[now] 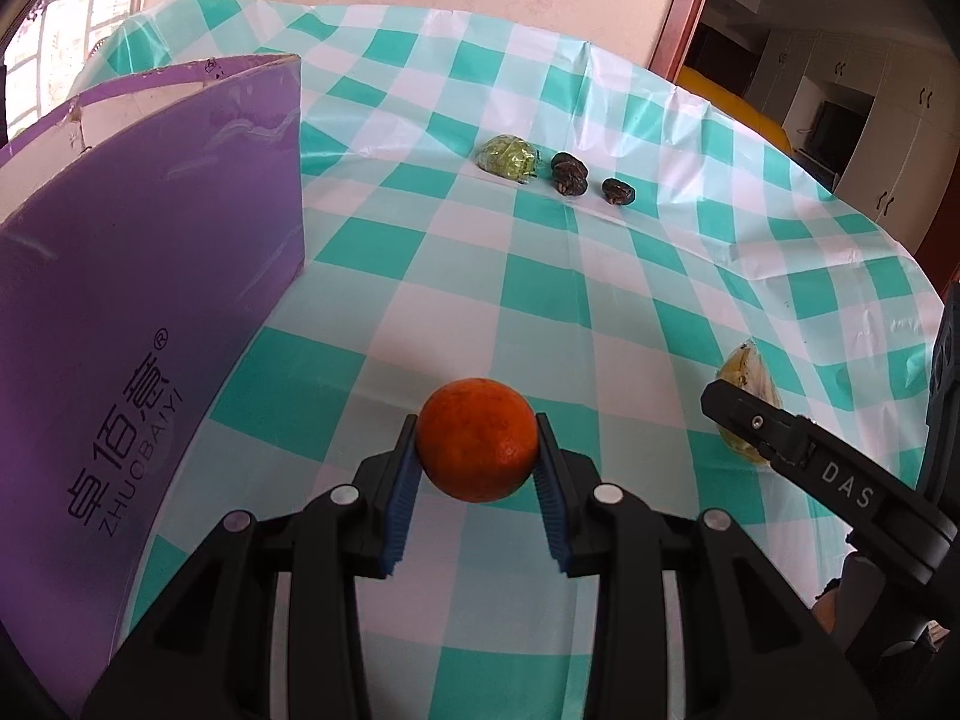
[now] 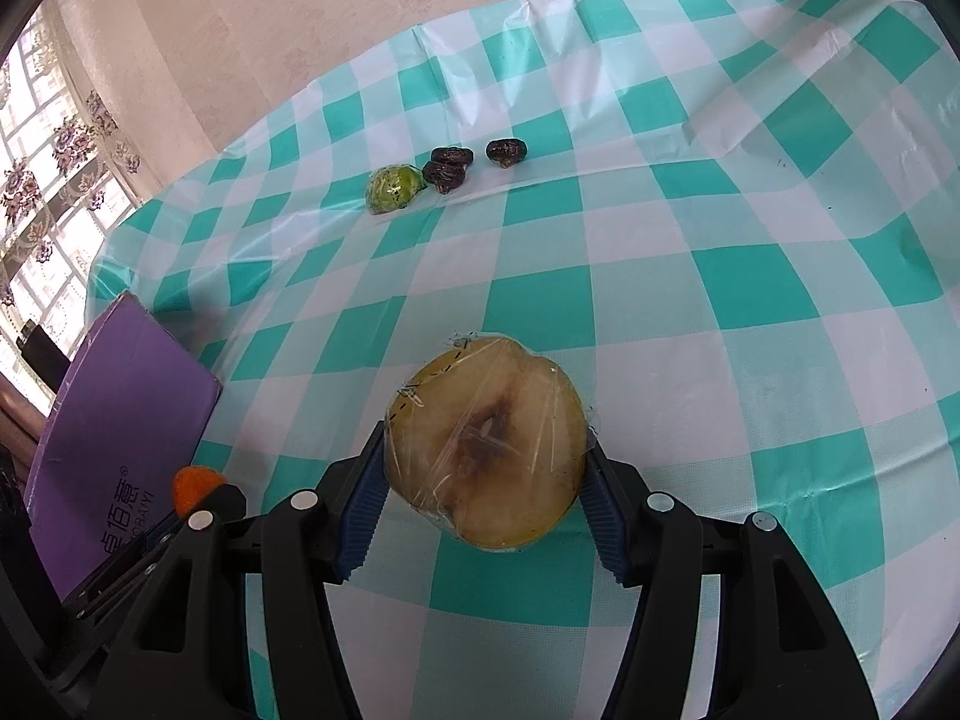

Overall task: Organize fruits
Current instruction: 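Lift the halved fruit and mandarin off the table with both tools, then carry the halved fruit and mandarin over the box with both tools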

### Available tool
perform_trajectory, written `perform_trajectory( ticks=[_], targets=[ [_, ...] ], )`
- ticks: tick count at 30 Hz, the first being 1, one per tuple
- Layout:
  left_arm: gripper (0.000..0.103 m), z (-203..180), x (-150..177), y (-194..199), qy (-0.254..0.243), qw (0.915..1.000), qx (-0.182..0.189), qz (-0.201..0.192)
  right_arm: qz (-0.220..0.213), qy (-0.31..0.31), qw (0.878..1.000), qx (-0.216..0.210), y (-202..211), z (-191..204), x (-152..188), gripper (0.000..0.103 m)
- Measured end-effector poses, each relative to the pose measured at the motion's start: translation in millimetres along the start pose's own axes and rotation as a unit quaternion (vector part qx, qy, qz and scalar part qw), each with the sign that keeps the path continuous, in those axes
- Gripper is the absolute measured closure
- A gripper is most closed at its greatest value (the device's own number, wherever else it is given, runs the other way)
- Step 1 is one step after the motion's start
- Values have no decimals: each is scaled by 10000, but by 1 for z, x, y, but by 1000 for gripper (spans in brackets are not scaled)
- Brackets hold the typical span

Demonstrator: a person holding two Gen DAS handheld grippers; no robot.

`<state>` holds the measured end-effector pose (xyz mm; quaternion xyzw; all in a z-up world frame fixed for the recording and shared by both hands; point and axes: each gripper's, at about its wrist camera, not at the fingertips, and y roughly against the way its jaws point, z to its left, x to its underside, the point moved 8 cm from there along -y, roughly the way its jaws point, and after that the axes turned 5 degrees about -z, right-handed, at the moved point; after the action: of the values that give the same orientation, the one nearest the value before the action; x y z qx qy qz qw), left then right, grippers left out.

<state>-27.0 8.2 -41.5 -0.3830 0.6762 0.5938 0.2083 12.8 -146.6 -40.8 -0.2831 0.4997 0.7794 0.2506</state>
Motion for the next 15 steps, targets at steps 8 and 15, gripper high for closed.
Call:
perform_trajectory(
  ticks=[8, 15],
  targets=[
    [67, -4, 4, 15, -199, 9998, 49, -62, 25, 165, 9999, -27, 5, 10, 8, 45],
    [67, -4, -4, 39, -320, 9989, 88, -325, -56, 197, 9998, -55, 11, 14, 11, 45]
  ],
)
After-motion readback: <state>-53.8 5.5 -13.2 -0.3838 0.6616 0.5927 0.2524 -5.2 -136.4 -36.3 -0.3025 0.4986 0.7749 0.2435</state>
